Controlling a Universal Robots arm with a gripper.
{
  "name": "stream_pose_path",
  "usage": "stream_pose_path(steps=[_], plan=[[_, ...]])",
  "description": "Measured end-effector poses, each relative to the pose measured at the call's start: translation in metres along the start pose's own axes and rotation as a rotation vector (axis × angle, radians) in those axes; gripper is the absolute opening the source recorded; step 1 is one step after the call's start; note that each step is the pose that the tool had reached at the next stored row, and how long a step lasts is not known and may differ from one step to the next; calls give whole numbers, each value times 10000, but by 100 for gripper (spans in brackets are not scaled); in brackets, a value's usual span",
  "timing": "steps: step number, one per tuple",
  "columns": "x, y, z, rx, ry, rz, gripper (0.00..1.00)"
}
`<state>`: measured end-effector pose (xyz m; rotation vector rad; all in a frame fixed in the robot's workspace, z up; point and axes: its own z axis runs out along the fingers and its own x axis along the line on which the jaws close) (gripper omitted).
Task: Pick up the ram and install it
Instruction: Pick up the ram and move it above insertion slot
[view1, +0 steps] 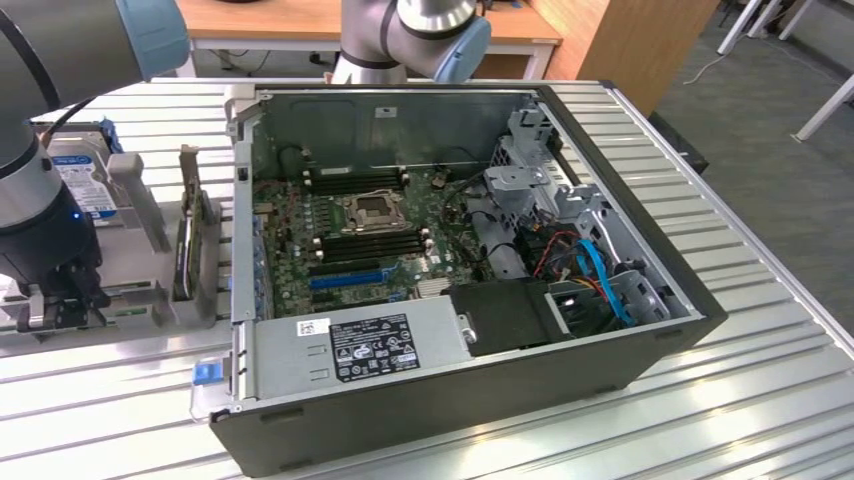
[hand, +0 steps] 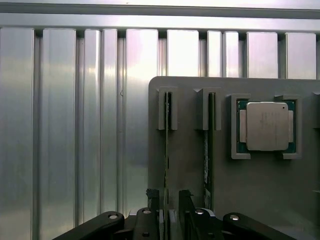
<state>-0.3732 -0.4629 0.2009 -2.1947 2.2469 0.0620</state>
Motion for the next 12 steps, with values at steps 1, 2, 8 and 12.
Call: stream_pose_path(steps=[1,2,8,12], plan=[[0,0,4,0,0,0,30],[0,0,8,0,-1,0,30],[0,0,12,0,-1,0,30],[8,-1,13,2,-2,-1,30]])
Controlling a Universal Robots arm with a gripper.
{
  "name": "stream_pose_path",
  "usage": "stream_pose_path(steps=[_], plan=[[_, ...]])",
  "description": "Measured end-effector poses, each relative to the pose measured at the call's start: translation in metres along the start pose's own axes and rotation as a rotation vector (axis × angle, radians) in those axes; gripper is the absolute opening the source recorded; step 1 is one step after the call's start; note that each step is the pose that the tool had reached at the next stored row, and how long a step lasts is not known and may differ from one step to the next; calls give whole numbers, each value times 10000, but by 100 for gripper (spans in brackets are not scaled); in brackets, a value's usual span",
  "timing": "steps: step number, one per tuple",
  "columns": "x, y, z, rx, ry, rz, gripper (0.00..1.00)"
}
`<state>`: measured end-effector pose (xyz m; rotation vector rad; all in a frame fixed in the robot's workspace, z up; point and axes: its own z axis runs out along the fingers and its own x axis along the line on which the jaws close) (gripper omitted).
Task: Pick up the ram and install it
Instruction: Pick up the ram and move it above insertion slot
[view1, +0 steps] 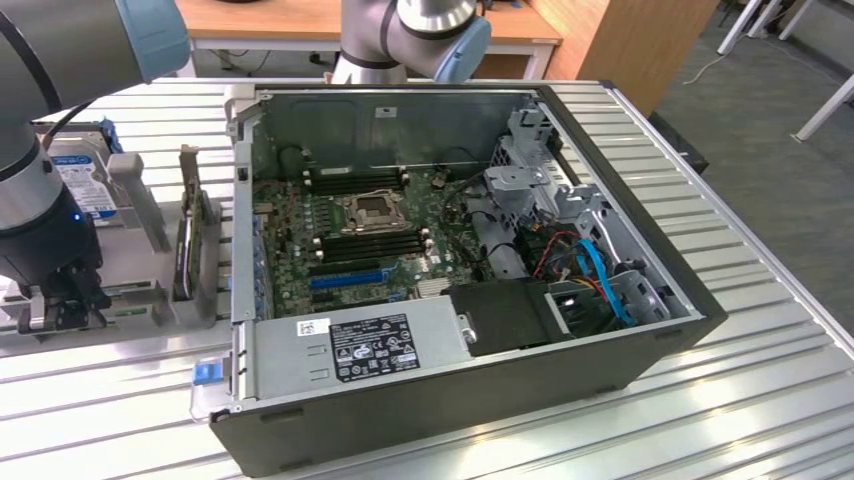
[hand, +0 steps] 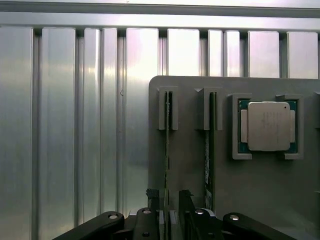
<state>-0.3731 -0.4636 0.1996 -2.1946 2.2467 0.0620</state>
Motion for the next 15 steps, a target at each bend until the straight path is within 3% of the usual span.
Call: stream_pose_path(steps=[15], plan=[[9,0,-1,-1,1,1,30]])
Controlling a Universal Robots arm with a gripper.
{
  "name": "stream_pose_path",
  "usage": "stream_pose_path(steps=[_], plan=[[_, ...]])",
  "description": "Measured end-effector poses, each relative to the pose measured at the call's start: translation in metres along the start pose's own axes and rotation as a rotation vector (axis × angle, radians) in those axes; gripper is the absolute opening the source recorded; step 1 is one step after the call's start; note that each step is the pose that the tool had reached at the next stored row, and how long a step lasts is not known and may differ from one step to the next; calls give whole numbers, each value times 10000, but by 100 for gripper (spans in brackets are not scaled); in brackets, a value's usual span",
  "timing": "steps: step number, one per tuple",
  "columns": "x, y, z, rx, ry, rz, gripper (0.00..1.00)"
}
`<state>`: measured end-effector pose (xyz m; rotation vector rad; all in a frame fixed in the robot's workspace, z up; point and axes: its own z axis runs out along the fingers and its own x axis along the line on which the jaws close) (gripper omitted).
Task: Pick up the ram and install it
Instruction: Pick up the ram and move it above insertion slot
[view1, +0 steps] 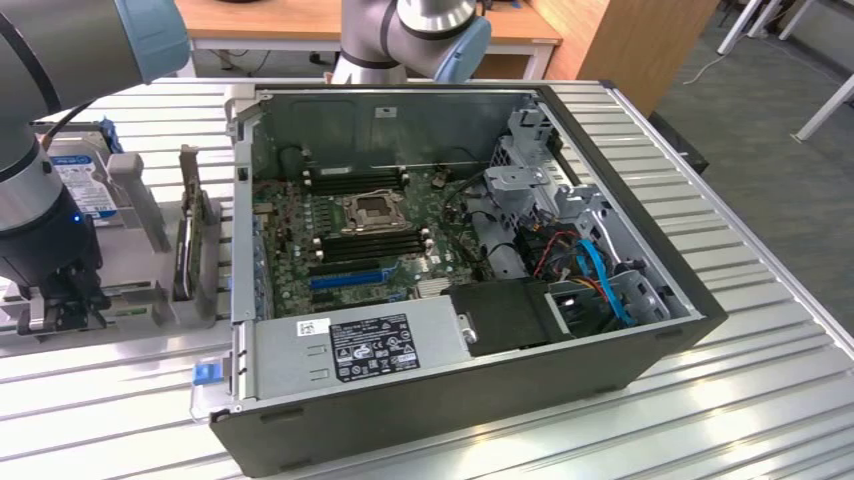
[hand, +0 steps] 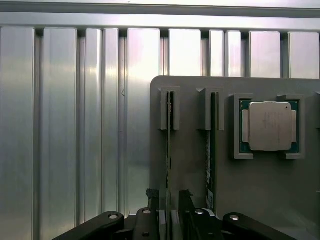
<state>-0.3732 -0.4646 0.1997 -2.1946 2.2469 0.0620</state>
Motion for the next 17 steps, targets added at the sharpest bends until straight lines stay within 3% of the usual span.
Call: stream_pose_path(steps=[3,6,17], plan=[[0,0,0,0,0,0,29],[0,0,0,0,0,0,15],[0,1,-10,0,0,0,11]])
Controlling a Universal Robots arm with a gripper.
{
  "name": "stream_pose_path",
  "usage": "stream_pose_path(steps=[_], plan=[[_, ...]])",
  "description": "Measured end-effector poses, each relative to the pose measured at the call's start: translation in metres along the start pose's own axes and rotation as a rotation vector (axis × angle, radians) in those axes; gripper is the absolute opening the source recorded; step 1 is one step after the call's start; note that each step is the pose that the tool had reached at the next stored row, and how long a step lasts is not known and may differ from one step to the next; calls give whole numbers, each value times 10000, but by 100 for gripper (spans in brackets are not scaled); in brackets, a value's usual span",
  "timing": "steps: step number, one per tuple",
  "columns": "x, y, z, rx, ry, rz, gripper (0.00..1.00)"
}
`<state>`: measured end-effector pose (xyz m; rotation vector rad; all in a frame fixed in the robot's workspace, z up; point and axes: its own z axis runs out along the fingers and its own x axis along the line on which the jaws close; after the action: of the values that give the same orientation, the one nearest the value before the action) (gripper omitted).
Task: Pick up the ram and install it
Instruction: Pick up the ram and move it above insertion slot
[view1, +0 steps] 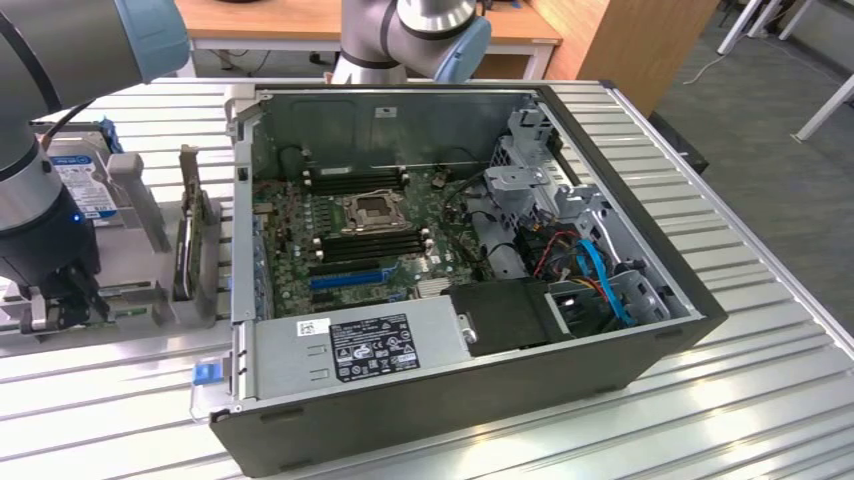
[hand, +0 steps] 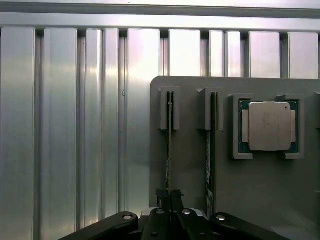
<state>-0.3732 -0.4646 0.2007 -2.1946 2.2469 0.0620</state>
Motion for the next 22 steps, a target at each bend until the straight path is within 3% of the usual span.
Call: stream_pose_path(steps=[13,22], plan=[[-3,3,-111,0,0,0,11],[-7,6,-258,0,0,-1,11]])
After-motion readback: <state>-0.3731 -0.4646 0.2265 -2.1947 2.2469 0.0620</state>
